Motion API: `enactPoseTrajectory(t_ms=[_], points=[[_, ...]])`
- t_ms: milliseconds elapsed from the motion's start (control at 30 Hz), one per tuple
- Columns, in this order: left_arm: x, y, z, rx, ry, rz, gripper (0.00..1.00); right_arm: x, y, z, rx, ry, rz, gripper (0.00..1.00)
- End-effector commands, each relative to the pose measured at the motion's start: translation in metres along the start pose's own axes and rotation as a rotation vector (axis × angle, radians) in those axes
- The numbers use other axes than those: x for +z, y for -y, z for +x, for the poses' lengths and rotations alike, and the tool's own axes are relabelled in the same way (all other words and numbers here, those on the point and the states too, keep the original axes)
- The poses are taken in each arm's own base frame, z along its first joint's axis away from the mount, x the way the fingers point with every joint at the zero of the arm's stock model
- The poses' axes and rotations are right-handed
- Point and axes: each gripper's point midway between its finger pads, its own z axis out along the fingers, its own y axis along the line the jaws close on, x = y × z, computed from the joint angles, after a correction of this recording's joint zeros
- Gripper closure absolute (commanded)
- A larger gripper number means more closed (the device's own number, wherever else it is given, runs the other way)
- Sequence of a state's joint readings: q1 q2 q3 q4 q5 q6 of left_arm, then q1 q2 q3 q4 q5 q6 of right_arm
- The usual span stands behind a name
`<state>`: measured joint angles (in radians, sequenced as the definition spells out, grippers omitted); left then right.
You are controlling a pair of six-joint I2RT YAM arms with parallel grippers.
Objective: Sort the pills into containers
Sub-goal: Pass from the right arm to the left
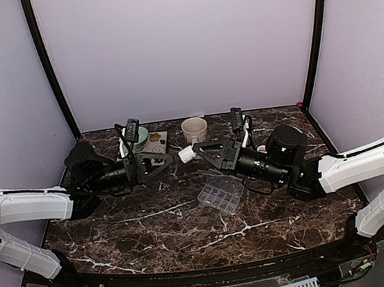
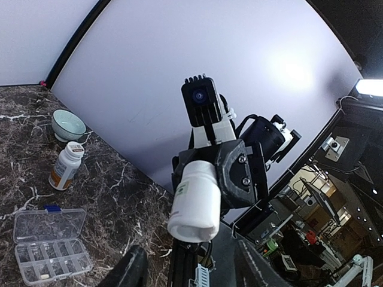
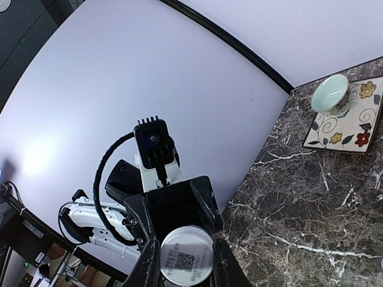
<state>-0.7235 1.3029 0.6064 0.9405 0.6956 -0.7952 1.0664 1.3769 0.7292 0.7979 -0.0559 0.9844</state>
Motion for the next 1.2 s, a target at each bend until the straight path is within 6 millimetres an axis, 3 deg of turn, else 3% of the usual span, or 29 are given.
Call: enactPoseTrajectory(t_ms=[0,700,833,1167], points=[[0.006,0.012,-0.004,0.032,-0.013,0.047,0.50,0.003,-0.012,-0.009,0.018,0.039,-0.059,1.00],[0.020,0.010,0.000,0.046,-0.040,0.050,0.51,0.017,-0.011,-0.003,0.042,0.016,-0.087,1.00],[0.021,0.012,-0.002,0.058,-0.037,0.056,0.67,0.017,-0.010,-0.002,0.044,0.016,-0.086,1.00],[0.023,0.018,-0.007,0.076,-0.020,0.076,0.81,0.017,-0.008,0.000,0.050,0.013,-0.083,1.00]])
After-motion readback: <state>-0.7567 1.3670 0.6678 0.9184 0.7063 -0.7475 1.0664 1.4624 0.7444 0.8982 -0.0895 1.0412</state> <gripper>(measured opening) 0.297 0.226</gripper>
